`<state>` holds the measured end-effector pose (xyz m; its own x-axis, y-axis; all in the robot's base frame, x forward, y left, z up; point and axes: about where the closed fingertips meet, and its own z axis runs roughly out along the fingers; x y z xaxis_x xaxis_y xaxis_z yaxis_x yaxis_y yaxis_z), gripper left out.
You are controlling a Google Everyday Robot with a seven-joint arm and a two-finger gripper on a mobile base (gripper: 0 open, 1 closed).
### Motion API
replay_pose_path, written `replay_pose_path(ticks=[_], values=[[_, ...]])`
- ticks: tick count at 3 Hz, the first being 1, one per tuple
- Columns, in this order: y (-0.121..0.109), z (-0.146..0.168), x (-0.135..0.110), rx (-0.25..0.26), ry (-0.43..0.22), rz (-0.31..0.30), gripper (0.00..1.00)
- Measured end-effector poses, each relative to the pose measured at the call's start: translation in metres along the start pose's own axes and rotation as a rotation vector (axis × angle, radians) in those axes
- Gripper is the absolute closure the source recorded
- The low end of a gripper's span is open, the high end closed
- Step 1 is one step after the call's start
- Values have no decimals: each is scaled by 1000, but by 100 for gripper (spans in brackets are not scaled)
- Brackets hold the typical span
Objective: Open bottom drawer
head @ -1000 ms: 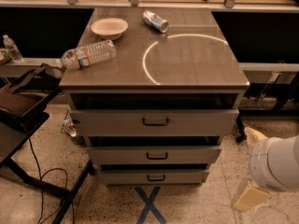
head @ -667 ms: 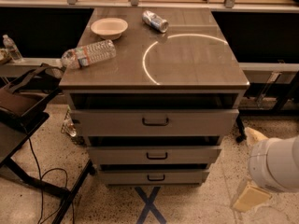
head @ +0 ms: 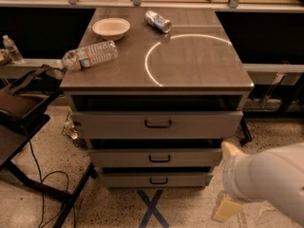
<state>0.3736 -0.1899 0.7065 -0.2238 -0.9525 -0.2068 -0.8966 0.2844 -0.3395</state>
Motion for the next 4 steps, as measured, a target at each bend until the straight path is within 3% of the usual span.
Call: replay_pose_path(ticks=[1,2,3,4], values=[[55,103,-17,-68,-32,-102,0],[70,139,-19,-68,-56,-129,0],[86,202,-18,-102,-26,-105,0],[86,202,-18,-102,-26,-105,0]])
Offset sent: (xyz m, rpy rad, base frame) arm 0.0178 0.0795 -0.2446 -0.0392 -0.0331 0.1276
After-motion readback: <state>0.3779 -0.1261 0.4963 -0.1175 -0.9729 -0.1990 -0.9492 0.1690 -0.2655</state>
